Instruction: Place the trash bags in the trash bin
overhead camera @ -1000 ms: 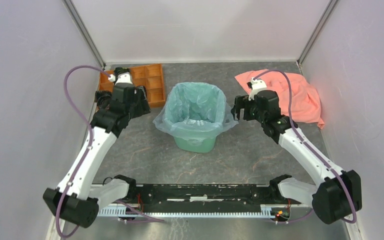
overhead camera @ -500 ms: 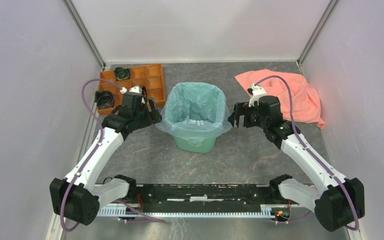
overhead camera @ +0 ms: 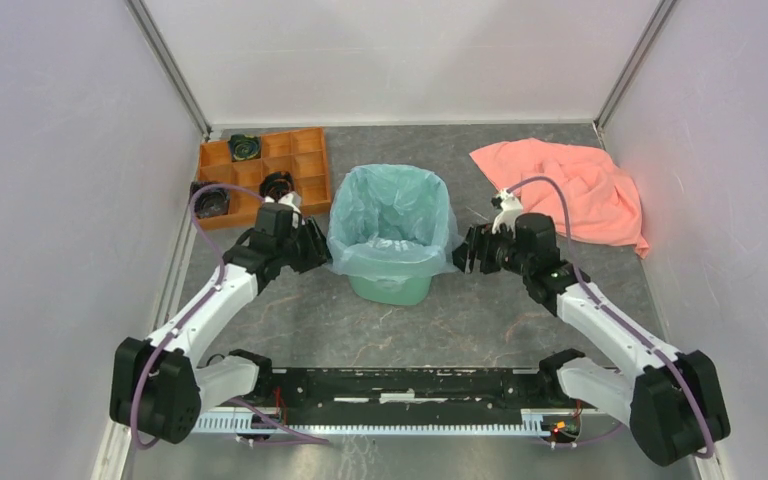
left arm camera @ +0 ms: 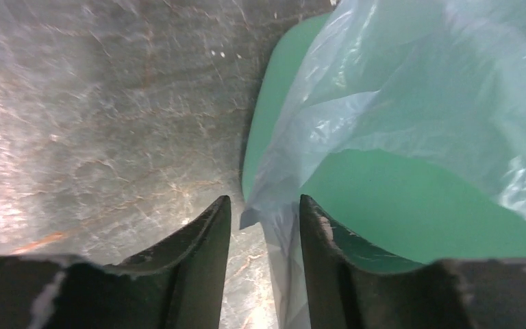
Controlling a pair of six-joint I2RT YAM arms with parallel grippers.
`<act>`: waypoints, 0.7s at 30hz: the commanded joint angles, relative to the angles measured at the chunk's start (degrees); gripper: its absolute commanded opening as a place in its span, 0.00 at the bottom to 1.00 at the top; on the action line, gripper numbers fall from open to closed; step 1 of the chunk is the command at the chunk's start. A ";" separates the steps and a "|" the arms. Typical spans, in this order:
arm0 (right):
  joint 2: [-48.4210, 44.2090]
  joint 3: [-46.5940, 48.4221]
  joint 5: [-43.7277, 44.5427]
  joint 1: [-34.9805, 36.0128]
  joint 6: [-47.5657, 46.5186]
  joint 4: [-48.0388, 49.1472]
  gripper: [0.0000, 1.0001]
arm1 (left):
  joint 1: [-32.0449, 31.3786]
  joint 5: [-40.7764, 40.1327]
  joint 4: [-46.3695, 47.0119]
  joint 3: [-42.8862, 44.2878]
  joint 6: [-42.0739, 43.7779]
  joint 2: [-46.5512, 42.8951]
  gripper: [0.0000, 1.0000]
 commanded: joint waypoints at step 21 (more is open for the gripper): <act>24.53 -11.35 -3.35 3.03 4.26 25.52 0.39 | -3.97 8.35 25.40 -18.65 -11.39 8.97 0.06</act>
